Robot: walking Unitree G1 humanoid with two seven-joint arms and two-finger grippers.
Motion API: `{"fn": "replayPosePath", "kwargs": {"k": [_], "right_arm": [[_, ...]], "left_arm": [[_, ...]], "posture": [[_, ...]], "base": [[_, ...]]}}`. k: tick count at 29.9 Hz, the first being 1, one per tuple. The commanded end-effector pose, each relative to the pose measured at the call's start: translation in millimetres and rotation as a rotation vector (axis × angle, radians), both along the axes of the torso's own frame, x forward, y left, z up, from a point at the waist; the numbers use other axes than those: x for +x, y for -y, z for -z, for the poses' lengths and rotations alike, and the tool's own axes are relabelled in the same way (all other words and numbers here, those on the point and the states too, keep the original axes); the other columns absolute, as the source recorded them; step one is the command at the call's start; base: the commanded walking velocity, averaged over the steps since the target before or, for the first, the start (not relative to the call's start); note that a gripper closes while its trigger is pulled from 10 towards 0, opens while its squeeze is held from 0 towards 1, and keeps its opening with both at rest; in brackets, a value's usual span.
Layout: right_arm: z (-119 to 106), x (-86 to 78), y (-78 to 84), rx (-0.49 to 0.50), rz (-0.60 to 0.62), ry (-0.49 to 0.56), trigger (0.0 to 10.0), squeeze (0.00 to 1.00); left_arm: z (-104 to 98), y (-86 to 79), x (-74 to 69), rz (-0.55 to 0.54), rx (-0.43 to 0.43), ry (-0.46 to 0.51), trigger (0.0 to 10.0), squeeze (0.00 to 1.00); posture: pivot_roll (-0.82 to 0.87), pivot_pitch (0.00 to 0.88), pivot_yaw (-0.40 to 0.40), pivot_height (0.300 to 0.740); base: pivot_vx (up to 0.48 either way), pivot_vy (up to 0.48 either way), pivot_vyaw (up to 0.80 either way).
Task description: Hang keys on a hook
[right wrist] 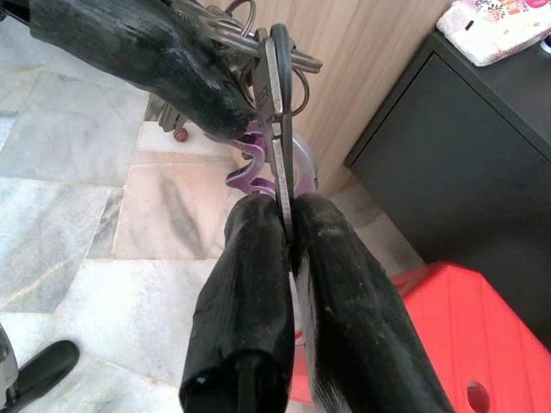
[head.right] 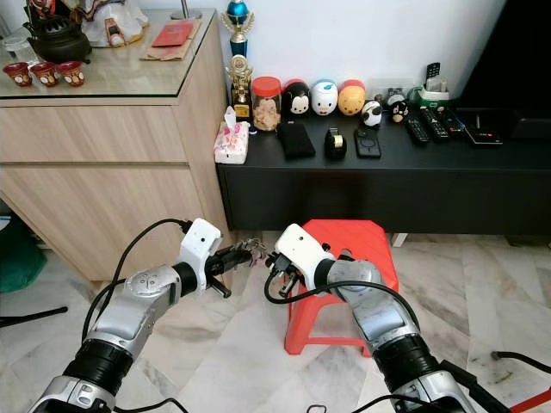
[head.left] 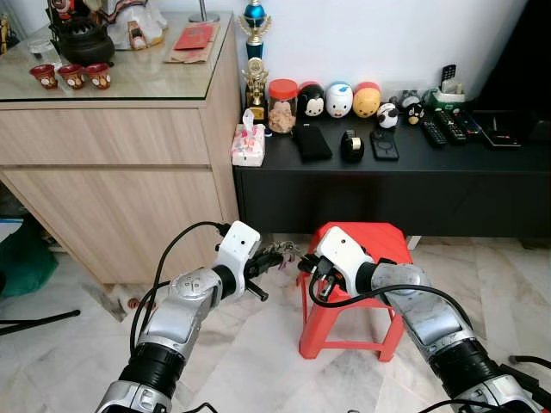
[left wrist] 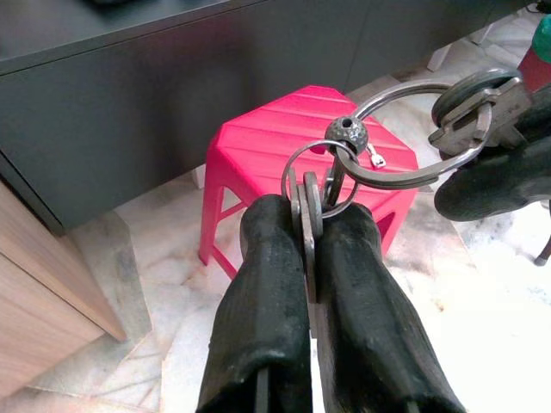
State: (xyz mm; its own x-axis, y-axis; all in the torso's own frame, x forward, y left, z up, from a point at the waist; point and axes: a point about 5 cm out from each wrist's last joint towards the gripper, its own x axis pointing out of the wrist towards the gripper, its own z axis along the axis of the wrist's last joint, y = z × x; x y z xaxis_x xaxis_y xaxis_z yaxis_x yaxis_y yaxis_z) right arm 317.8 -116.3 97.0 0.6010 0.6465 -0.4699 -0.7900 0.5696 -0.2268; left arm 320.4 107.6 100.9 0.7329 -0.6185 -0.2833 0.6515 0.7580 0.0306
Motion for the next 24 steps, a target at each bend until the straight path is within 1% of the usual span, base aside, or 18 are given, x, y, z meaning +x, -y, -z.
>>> {"fn": "replayPosePath", "kwargs": {"k": [1,21,22,23,24], "right_arm": [[-11,4.4,0.3,-0.008,-0.007,0.035,0.0,0.00],[-11,4.4,0.3,-0.008,-0.007,0.035,0.0,0.00],[-11,4.4,0.7,-0.011,-0.009,0.036,0.0,0.00],[-11,5.7,10.6,-0.050,-0.001,0.030,0.0,0.00],[-10,6.0,13.6,-0.064,0.002,0.028,0.0,0.00]], "left_arm": [[1,-5.3,1.9,-0.018,0.031,0.001,10.0,0.00],[1,-5.3,1.9,-0.018,0.031,0.001,10.0,0.00],[2,-7.1,3.7,-0.038,0.049,0.006,10.0,0.00],[16,-5.3,-0.8,0.018,0.205,-0.014,10.0,0.00],[20,-4.8,-2.6,0.038,0.247,-0.019,10.0,0.00]], "posture": [[-0.08,0.000,-0.016,0.740],[-0.08,0.000,-0.016,0.740],[-0.08,0.000,-0.016,0.740],[-0.08,0.000,-0.013,0.740],[-0.08,0.000,-0.013,0.740]], "base": [[0.000,0.000,0.00],[0.000,0.000,0.00],[0.000,0.000,0.00],[0.000,0.000,0.00],[0.000,0.000,0.00]]}}
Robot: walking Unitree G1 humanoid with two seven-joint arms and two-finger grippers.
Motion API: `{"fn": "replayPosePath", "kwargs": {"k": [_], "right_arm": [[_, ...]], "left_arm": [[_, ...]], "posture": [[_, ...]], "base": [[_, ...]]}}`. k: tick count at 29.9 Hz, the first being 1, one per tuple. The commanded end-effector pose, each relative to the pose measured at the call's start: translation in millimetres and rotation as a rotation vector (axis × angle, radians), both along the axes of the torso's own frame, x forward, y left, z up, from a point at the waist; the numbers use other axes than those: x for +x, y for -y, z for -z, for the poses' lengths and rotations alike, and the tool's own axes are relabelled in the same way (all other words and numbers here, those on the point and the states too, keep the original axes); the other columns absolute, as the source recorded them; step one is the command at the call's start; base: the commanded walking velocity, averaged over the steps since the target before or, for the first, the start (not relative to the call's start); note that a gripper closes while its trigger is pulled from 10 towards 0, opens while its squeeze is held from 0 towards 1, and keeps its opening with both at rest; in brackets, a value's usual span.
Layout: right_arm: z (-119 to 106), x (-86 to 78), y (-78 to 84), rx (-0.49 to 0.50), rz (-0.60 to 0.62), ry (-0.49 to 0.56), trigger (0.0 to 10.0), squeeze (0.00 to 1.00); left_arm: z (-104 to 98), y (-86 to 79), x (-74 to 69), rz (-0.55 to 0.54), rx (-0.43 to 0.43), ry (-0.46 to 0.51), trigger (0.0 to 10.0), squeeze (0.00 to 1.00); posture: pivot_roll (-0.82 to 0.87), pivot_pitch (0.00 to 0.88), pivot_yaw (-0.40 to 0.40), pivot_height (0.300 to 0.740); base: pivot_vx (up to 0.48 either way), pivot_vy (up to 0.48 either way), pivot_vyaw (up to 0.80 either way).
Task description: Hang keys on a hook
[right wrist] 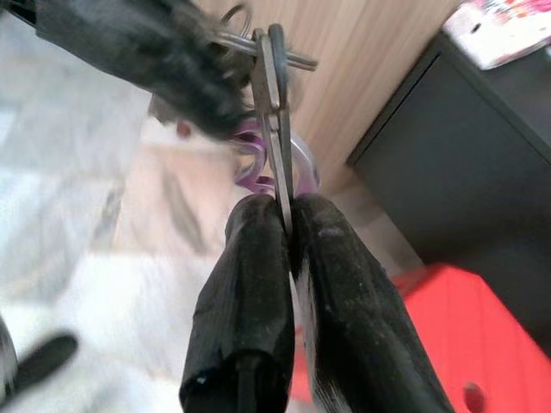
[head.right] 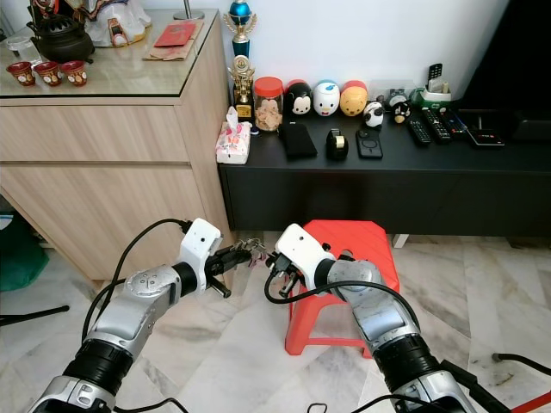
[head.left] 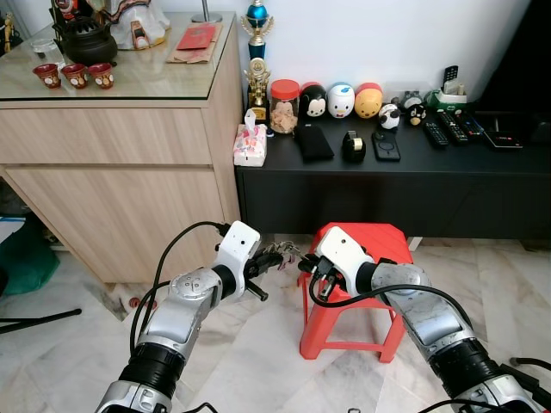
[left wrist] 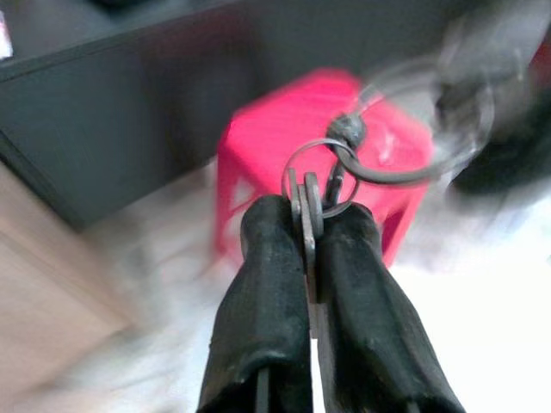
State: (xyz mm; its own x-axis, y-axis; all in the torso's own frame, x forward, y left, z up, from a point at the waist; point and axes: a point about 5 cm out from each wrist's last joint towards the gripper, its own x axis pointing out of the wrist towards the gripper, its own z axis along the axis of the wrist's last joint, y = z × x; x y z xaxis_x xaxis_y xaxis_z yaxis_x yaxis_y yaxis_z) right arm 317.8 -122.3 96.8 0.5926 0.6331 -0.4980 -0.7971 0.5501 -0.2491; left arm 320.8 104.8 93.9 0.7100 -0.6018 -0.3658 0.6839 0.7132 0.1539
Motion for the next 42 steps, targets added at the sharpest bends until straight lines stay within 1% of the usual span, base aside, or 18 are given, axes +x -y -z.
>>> {"fn": "replayPosePath", "kwargs": {"k": [1,5,9,15,16,17,18,20,26,27,31,32,33,34,35,36,42], "right_arm": [[-9,6.0,9.6,-0.039,0.014,0.029,0.0,0.00],[-4,6.2,14.3,-0.097,0.021,0.024,0.0,0.00],[-4,5.8,13.2,-0.072,0.020,0.015,0.0,0.00],[-6,6.8,12.5,-0.054,0.027,0.018,0.0,0.00],[-7,7.3,12.4,-0.045,0.032,0.020,0.0,0.00],[-7,7.3,12.4,-0.045,0.032,0.020,0.0,0.00],[-9,8.3,12.4,-0.029,0.042,0.026,0.0,0.00],[-10,9.7,13.2,-0.018,0.056,0.030,0.0,0.00],[-12,11.3,14.9,-0.005,0.066,0.032,0.0,0.00],[-13,11.1,14.5,-0.002,0.063,0.032,0.0,0.00],[-13,10.0,13.4,-0.001,0.049,0.028,0.0,0.00],[-13,10.1,13.3,-0.001,0.047,0.028,0.0,0.00],[-13,10.1,13.3,-0.001,0.047,0.027,0.0,0.00],[-13,10.1,13.3,-0.001,0.046,0.026,0.0,0.00],[-13,10.1,13.3,-0.002,0.045,0.026,0.0,0.00],[-12,9.9,13.3,-0.002,0.044,0.024,0.0,0.00],[-12,9.0,14.2,-0.002,0.044,0.019,0.0,0.00]], "left_arm": [[15,-7.6,-4.0,0.000,0.116,-0.035,10.0,0.00],[15,-7.0,-4.6,0.014,0.116,-0.033,10.0,0.00],[15,-4.5,-5.3,0.029,0.107,-0.031,10.0,0.00],[13,0.2,-9.8,0.108,0.126,-0.008,10.0,0.00],[15,-0.6,-10.3,0.114,0.159,-0.002,10.0,0.00],[15,-0.6,-10.3,0.114,0.159,-0.002,10.0,0.00],[19,-2.9,-10.7,0.119,0.216,0.002,10.0,0.00],[22,-3.9,-11.3,0.127,0.244,0.001,10.0,0.00],[25,-2.2,-14.4,0.165,0.275,0.010,10.0,0.00],[25,-2.0,-15.1,0.177,0.291,0.016,10.0,0.00],[26,-1.8,-15.8,0.190,0.307,0.023,10.0,0.00],[27,-2.1,-15.9,0.193,0.311,0.025,10.0,0.02],[27,-2.7,-16.0,0.196,0.319,0.027,10.0,0.53],[28,-3.0,-16.2,0.198,0.326,0.028,10.0,0.78],[28,-3.2,-16.3,0.200,0.330,0.029,10.0,0.78],[28,-3.3,-16.5,0.201,0.332,0.030,10.0,1.00],[28,-4.0,-16.4,0.195,0.328,0.036,10.0,1.00]], "posture": [[-0.09,0.000,-0.012,0.740],[-0.09,0.000,-0.012,0.740],[-0.09,0.000,-0.012,0.740],[-0.09,0.000,-0.010,0.740],[-0.09,0.000,-0.010,0.740],[-0.09,0.000,-0.010,0.740],[-0.09,0.000,-0.010,0.740],[-0.09,0.000,-0.011,0.740],[-0.09,0.000,-0.011,0.740],[-0.09,0.000,-0.011,0.740],[-0.09,0.000,-0.012,0.740],[-0.09,0.000,-0.012,0.740],[-0.09,0.000,-0.012,0.740],[-0.09,0.000,-0.012,0.740],[-0.09,0.000,-0.012,0.740],[-0.09,0.000,-0.013,0.740],[-0.09,0.000,-0.014,0.740]], "base": [[0.000,0.000,0.00],[0.000,0.000,0.00],[0.000,0.000,0.00],[0.000,0.000,0.00],[0.000,0.000,0.00],[0.000,0.000,0.00],[0.000,0.000,0.00],[0.000,0.000,0.00],[0.000,0.000,0.00],[0.000,0.000,0.00],[0.000,0.000,0.00],[0.000,0.000,0.00],[0.000,0.000,0.00],[0.000,0.000,0.00],[0.000,0.000,0.00],[0.000,0.000,0.00],[0.000,0.000,0.00]]}}
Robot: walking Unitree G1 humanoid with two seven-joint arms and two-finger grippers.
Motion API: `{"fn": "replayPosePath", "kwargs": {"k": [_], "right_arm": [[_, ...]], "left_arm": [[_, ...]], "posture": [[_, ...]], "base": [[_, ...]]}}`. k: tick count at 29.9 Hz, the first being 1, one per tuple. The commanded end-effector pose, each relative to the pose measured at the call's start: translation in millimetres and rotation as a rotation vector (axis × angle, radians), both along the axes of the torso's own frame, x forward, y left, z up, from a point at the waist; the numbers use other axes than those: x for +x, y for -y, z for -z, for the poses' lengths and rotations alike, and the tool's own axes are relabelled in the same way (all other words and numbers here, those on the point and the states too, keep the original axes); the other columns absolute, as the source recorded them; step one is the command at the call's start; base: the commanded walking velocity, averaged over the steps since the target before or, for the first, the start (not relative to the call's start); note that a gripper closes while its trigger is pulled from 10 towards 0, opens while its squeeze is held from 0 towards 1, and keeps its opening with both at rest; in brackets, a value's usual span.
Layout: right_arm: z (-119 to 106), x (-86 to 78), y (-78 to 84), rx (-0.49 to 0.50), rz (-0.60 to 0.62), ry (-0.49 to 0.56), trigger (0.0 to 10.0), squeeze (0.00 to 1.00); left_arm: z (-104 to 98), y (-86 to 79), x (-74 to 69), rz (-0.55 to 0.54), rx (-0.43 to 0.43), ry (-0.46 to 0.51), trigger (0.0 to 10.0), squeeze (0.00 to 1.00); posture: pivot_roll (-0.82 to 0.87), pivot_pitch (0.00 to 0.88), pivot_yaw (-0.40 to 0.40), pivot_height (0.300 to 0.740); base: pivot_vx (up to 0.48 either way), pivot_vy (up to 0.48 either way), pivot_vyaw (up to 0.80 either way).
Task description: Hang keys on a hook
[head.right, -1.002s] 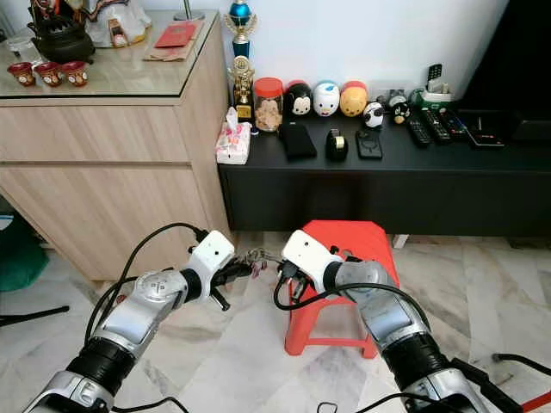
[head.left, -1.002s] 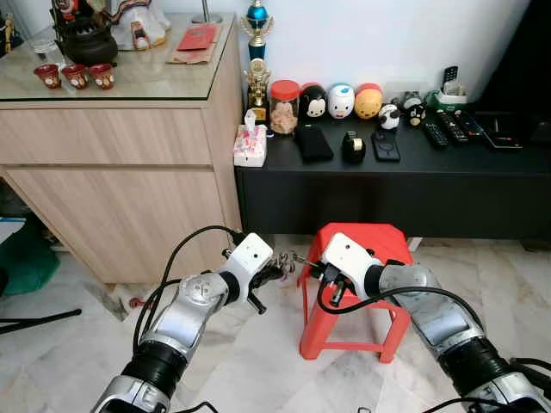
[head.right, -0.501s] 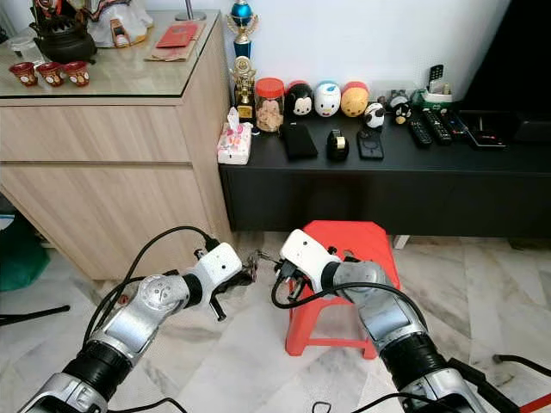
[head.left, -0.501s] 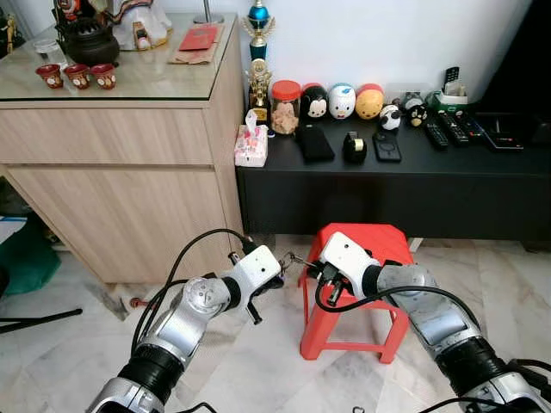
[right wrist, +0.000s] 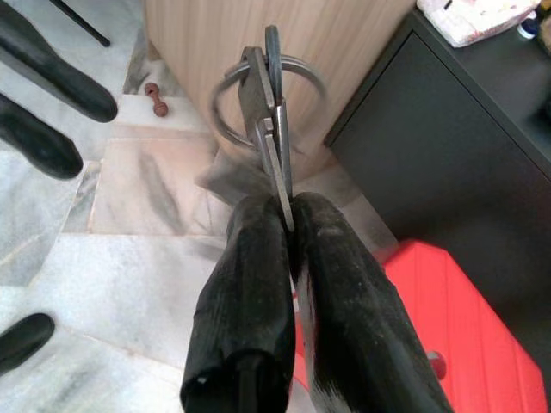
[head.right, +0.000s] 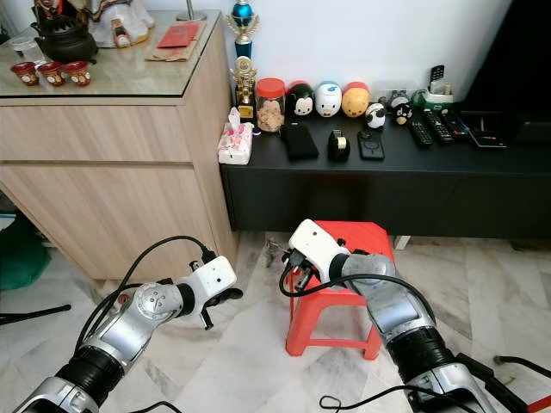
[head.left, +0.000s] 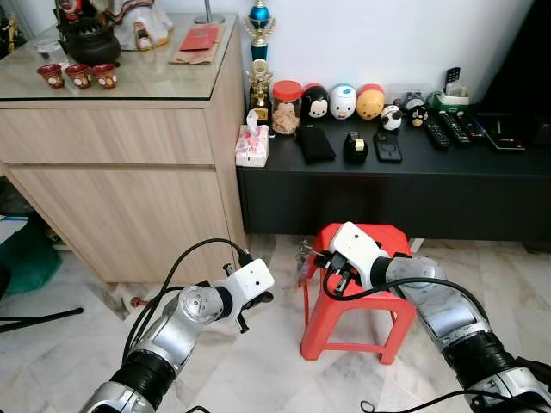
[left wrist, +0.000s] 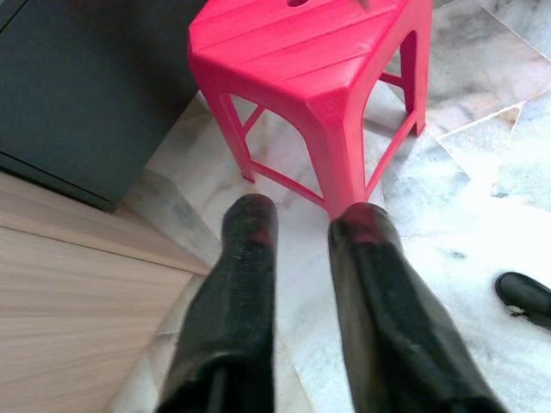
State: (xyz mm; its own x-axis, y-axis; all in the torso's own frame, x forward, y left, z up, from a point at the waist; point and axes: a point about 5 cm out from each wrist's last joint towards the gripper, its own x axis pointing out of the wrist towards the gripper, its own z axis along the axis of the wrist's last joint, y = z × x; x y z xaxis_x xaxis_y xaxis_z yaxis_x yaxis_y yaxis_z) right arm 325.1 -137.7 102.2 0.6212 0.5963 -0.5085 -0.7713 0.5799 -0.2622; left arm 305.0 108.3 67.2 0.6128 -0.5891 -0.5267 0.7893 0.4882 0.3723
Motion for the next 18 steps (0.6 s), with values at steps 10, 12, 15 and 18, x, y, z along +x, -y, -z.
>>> {"fn": "replayPosePath", "kwargs": {"k": [10,12,15,18], "right_arm": [[1,-3.2,12.3,0.214,0.177,-0.020,0.0,0.00],[6,-4.7,19.9,0.271,0.253,-0.035,0.0,0.00],[20,-8.8,35.4,0.329,0.384,-0.060,0.0,0.00],[47,-16.7,64.0,0.401,0.638,-0.090,0.0,0.00]], "left_arm": [[-9,-36.1,15.9,-0.329,-0.162,0.056,10.0,0.00],[-10,-48.6,18.3,-0.419,-0.202,0.061,10.0,0.00],[-9,-71.6,20.3,-0.572,-0.264,0.062,10.0,0.00],[-1,-110.9,18.0,-0.807,-0.318,0.069,10.0,0.00]], "posture": [[-0.07,0.000,-0.020,0.740],[-0.08,0.000,-0.018,0.740],[-0.08,0.000,-0.013,0.740],[-0.08,0.000,-0.002,0.740]], "base": [[0.000,0.000,0.00],[0.000,0.000,0.00],[0.000,0.000,0.00],[0.000,0.000,0.00]]}}
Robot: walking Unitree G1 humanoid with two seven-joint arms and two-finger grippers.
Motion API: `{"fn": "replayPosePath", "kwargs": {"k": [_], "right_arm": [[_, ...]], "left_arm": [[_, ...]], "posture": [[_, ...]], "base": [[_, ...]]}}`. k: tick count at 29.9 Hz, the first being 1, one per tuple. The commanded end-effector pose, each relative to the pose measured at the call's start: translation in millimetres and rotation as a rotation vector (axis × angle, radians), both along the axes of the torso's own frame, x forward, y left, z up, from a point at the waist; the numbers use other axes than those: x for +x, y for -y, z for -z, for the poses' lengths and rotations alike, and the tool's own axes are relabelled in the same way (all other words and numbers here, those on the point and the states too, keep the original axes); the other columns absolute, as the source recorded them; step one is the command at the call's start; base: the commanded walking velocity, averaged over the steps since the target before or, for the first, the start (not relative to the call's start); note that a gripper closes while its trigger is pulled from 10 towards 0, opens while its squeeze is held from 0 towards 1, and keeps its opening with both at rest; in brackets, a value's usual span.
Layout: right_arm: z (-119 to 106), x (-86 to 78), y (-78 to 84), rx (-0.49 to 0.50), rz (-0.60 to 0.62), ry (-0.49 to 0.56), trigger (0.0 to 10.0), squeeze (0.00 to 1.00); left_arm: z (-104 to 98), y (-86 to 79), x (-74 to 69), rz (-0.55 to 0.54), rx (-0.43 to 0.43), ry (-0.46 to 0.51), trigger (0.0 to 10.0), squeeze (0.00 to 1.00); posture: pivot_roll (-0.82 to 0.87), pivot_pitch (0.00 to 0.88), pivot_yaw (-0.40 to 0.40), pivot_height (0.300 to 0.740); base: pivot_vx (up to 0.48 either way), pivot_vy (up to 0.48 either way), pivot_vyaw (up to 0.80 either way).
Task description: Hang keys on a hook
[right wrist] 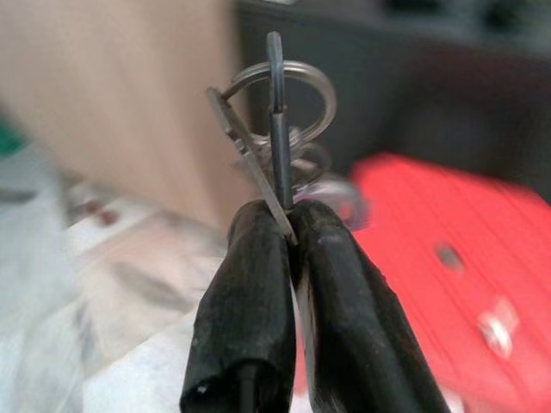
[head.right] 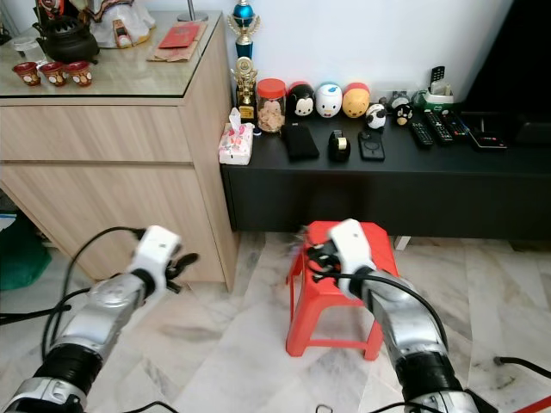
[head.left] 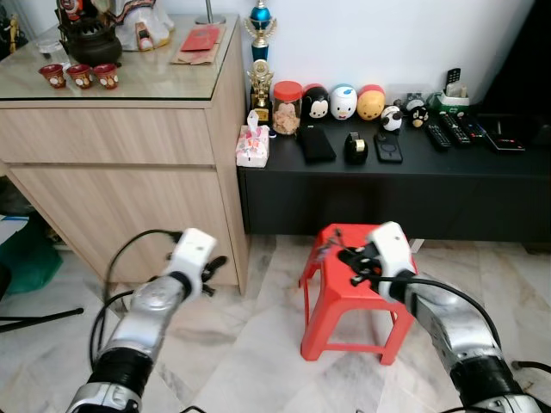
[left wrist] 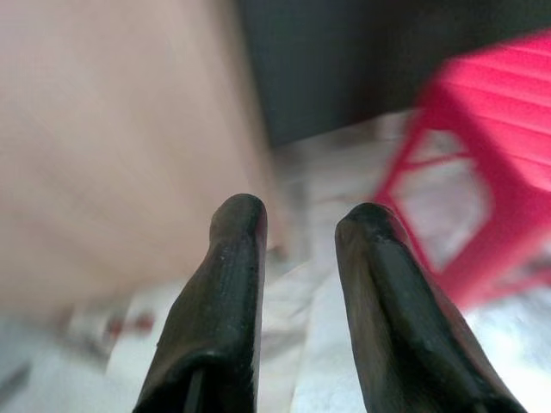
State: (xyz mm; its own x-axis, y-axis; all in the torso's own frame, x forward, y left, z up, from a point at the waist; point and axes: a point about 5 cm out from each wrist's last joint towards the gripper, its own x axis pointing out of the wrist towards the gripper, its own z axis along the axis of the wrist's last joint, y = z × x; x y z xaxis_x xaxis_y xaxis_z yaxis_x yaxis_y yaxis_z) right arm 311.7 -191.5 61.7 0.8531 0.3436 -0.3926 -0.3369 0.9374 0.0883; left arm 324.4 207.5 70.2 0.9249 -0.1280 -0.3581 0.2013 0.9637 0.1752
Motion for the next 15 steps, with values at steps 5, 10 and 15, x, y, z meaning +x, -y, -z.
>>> {"fn": "replayPosePath", "kwargs": {"k": [5,10,15], "right_arm": [[35,-17.1,28.7,0.020,0.271,-0.071,0.0,0.00],[29,-15.9,28.5,0.096,0.412,0.027,0.0,0.00],[22,-18.2,25.7,0.154,0.474,0.114,8.1,0.00]], "left_arm": [[20,-31.5,-12.1,-0.191,-0.038,-0.045,10.0,0.00],[46,-39.4,-30.1,-0.254,-0.046,-0.121,10.0,0.00],[72,-39.3,-49.9,-0.281,-0.028,-0.213,10.0,0.00]], "posture": [[-0.07,0.000,0.006,0.740],[-0.08,0.000,0.020,0.740],[-0.09,0.000,0.025,0.740]], "base": [[0.000,0.000,0.00],[0.000,0.000,0.00],[0.000,0.000,0.00]]}}
